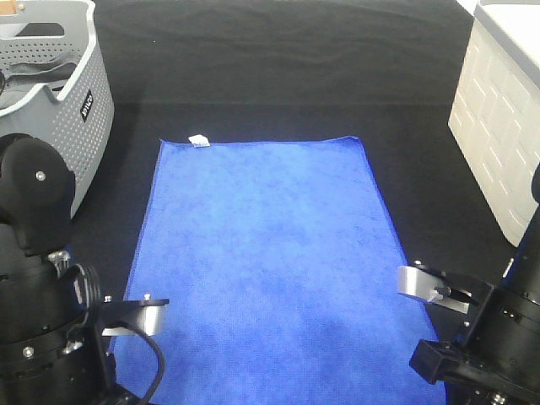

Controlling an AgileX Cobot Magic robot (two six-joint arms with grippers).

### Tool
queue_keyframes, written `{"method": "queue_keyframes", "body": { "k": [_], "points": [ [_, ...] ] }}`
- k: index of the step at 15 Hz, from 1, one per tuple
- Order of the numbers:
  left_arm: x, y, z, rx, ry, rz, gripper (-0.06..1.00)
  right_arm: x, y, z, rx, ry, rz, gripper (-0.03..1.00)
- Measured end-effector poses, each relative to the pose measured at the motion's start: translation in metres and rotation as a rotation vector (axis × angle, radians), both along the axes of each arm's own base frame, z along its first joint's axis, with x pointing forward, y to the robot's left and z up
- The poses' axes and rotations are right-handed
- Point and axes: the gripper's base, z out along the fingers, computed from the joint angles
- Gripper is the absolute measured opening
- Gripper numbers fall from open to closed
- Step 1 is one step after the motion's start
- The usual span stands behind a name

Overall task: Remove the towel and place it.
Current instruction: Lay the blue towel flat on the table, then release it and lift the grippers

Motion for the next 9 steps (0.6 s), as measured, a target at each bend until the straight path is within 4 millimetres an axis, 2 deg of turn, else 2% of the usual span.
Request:
{"method": "queue_keyframes", "body": {
  "k": [1,4,7,9],
  "points": [
    [-0.0001,-0.0012,0.0004,-0.009,0.004,0.010,0.04,0.0000,0.0001,0.0000,0.001,0.000,-0.001,0.07],
    [0.0037,-0.0030,-0.0016,-0.018,-0.040,0.033,0.24,0.0001,0.0001,0.0000,0.001,-0.001,-0.002,0.21],
    [0.0028,-0.0027,-0.0011,-0.011,-0.027,0.038,0.61,0.0009,0.0001,-0.0006,-0.012,-0.003,-0.021,0.54],
    [0.0014,-0.0024,-0.0002,-0.010,-0.008,0.034,0.71,0.0009,0.0001,-0.0006,-0.015,-0.002,-0.025,0.65]
  ]
}}
